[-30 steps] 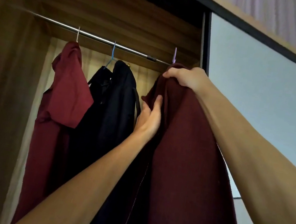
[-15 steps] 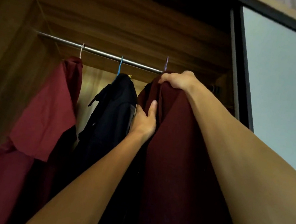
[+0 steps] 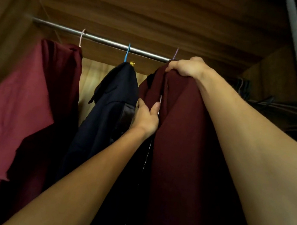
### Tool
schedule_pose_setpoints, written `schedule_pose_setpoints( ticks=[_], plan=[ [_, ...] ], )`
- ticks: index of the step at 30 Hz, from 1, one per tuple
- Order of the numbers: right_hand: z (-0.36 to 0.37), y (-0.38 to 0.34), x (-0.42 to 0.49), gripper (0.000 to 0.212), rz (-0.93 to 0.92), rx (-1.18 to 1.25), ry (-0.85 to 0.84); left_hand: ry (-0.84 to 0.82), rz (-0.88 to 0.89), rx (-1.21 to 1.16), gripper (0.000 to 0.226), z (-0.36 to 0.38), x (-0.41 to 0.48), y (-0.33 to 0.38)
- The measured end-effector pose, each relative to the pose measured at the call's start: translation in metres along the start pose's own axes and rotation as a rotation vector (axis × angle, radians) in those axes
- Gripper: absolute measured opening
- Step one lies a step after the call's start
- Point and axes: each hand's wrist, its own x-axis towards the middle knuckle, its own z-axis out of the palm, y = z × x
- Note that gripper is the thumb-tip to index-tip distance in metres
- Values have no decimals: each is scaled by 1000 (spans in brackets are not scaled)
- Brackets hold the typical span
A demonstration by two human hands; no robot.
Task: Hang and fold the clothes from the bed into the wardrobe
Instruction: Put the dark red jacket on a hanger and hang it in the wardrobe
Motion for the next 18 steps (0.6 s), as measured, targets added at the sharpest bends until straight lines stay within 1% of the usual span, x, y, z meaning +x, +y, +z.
schedule_pose_setpoints(
  ticks=[2, 3, 5, 6, 7, 8, 9, 10, 11, 12, 13, 15, 16, 18],
  plan=[
    [-5, -2, 7, 68, -6, -32, -12, 31, 37, 11, 76, -3, 6, 3],
    [-7, -3, 12, 58, 2, -40, -10, 33, 48, 16, 77, -4, 9, 5],
    [-7, -3, 12, 17, 3, -94, -32, 6, 23, 28, 78, -7, 13, 9],
    [-5, -1, 12, 9, -16, -135, -49, -19, -1, 35, 77, -8, 12, 9],
    [0, 4, 15, 11, -15, -154, -71, -46, -19, 47, 75, -9, 10, 7],
    [7, 10, 17, 23, 0, -130, -101, -78, -36, 66, 74, -10, 6, 3],
    [13, 14, 15, 29, 45, -134, -131, -118, -55, 87, 72, -10, 1, -3],
    [17, 19, 14, 28, 75, -163, -132, -160, -76, 103, 72, -11, -4, -9],
    [20, 22, 13, 27, 110, -172, -103, -200, -99, 108, 72, -12, -8, -16],
    [22, 23, 9, 31, 142, -137, -72, -231, -114, 108, 72, -15, -11, -23],
    [23, 21, 7, 40, 165, -125, -40, -255, -124, 104, 74, -17, -13, -29],
    [21, 18, 0, 56, 158, -207, 26, -284, -140, 79, 80, -25, -17, -36],
    [20, 16, -5, 58, 141, -262, 51, -292, -147, 64, 83, -28, -21, -37],
    [20, 12, -19, 54, 117, -341, 94, -309, -154, 25, 86, -33, -32, -35]
  ],
)
